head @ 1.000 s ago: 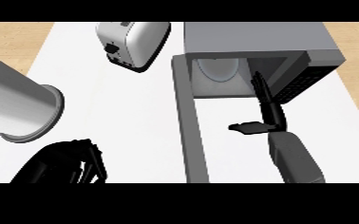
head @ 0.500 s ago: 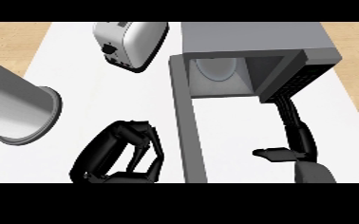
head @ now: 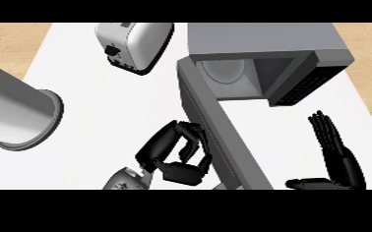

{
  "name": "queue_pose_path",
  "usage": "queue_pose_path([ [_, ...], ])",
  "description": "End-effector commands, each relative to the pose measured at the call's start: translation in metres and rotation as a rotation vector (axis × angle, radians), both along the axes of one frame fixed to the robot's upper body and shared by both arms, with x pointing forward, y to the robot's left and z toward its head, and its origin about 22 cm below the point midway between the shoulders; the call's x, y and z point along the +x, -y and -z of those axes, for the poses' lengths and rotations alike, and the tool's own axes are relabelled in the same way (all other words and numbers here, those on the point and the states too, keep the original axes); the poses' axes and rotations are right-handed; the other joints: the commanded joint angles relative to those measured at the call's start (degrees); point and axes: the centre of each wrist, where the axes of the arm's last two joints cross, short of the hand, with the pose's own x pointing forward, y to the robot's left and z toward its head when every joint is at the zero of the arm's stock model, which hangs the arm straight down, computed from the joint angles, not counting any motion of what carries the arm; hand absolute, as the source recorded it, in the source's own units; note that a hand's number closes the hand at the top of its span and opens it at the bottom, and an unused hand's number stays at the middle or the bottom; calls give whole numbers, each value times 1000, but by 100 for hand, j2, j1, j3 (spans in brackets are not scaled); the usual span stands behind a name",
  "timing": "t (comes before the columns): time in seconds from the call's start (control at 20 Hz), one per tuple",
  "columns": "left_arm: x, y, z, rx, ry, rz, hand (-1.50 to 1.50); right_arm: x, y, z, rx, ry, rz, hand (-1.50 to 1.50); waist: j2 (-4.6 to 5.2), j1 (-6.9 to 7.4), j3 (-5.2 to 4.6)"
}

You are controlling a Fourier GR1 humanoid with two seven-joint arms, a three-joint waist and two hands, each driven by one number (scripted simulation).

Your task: Pick up the milk, place it into the microwave and close the microwave

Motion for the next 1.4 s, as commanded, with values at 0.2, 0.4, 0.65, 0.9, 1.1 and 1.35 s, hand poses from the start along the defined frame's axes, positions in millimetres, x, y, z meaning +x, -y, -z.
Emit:
queue_pose_path([
  [0.2, 4, 31, 63, 37, 121, -65, 150, -19, -1, -47, 63, 77, -109, -150, 39, -89, -8],
  [0.4, 11, 48, 62, 7, 113, -116, 150, -16, 2, -65, 106, 117, -173, -150, 79, -261, -10],
  [0.65, 14, 60, 65, 1, 54, -106, 150, -16, 2, -105, 77, 141, -196, -150, 93, -357, -16],
  [0.9, 11, 66, 66, -48, 58, -126, 150, -17, -8, -115, 100, 161, -273, -150, 150, -615, -27],
  [1.1, 25, 77, 43, -119, 97, -155, 150, -13, -16, -124, 98, 145, -337, -150, 176, -697, -30],
  [1.35, 42, 82, 23, -172, 105, -275, 150, -3, -11, -152, 32, 177, -378, -150, 217, -876, -41],
])
